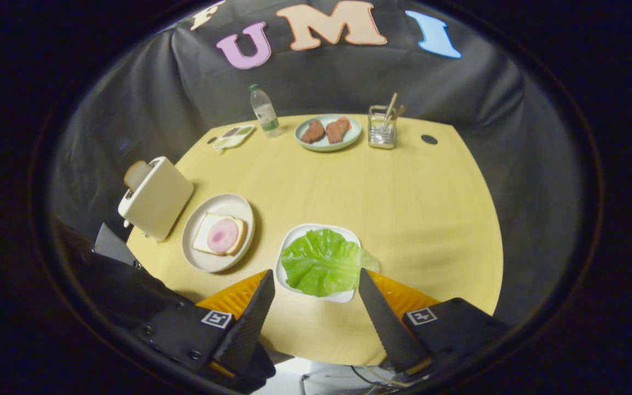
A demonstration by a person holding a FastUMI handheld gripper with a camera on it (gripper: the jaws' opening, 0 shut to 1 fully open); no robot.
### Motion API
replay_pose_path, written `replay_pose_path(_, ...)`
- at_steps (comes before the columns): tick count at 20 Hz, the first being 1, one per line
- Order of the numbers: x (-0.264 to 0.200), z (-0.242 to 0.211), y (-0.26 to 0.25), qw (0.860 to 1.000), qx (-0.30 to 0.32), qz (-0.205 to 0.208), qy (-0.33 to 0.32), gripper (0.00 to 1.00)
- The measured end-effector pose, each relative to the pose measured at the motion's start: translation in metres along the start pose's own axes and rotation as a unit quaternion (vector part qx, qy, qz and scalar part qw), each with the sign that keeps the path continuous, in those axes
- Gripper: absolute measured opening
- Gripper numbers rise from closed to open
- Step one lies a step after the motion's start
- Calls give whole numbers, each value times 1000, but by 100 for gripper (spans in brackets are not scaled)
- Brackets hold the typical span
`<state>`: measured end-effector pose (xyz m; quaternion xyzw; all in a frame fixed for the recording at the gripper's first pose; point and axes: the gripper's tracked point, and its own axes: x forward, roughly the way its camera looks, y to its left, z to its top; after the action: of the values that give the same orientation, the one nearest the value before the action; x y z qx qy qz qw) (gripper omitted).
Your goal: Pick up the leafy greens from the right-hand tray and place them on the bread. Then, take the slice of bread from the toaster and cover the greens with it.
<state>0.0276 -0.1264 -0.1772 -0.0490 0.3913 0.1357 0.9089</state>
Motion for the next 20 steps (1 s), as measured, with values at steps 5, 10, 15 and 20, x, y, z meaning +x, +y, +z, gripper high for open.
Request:
replay_pose_path(5,39,-16,-33,997,36,16,66,99)
replay_pose_path(10,71,-27,-47,989,42,35,137,98)
replay_pose_path(15,95,-30,-54,983,47,46,169,91)
replay_pose_path(20,101,-24,-60,981,77,45,172,55)
